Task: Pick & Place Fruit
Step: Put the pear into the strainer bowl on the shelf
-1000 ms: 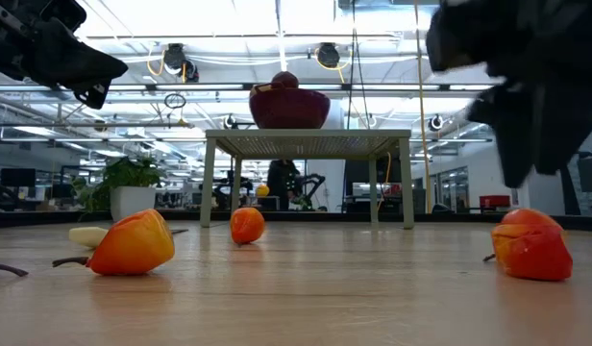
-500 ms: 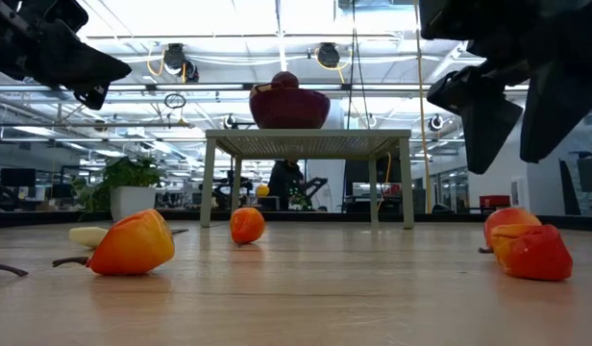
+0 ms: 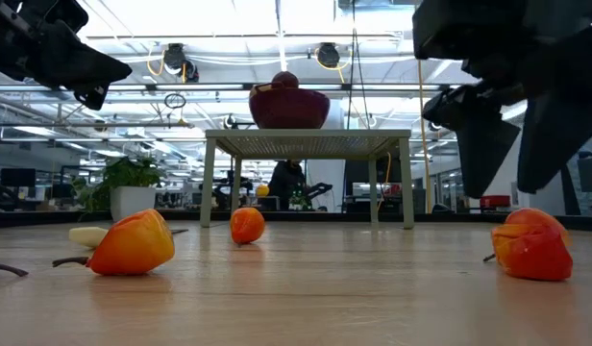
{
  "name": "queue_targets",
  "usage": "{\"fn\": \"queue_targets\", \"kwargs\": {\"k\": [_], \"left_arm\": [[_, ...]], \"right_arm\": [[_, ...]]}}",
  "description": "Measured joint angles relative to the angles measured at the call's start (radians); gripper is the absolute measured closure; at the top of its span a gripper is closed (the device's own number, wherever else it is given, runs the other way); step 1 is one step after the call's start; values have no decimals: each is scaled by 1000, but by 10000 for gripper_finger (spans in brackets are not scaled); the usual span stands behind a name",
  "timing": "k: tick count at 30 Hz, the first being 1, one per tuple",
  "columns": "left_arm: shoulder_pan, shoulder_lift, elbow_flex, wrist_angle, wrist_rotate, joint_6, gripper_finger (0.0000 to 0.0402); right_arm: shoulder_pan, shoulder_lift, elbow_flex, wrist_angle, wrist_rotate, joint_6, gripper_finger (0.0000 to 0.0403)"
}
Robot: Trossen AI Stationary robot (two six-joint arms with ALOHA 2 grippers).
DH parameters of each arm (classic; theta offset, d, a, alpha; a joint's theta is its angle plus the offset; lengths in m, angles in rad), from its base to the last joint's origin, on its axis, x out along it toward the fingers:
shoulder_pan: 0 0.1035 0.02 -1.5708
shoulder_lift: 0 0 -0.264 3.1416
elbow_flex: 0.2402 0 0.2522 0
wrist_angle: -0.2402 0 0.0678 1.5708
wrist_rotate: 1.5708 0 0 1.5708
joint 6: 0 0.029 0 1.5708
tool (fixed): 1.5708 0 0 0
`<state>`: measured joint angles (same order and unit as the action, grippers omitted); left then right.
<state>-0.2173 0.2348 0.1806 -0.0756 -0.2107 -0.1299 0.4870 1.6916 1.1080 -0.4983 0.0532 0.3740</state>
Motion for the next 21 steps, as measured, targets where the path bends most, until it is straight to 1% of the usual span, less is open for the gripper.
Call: {"fn": "queue_targets", "kwargs": {"k": [10, 15, 19, 21], "left_arm": [[0, 0, 0, -2, 0, 4, 380], [0, 0, 0, -2, 0, 4, 380], [0, 0, 0, -2, 0, 3, 380], [0, 0, 0, -2, 0, 3, 380]], "right_arm": [[36, 4, 0, 28, 3, 7, 190], [44, 46, 0, 31, 6, 22, 190], [46, 79, -1, 28, 71, 59, 190], [45, 78, -1, 32, 85, 59, 190]]}}
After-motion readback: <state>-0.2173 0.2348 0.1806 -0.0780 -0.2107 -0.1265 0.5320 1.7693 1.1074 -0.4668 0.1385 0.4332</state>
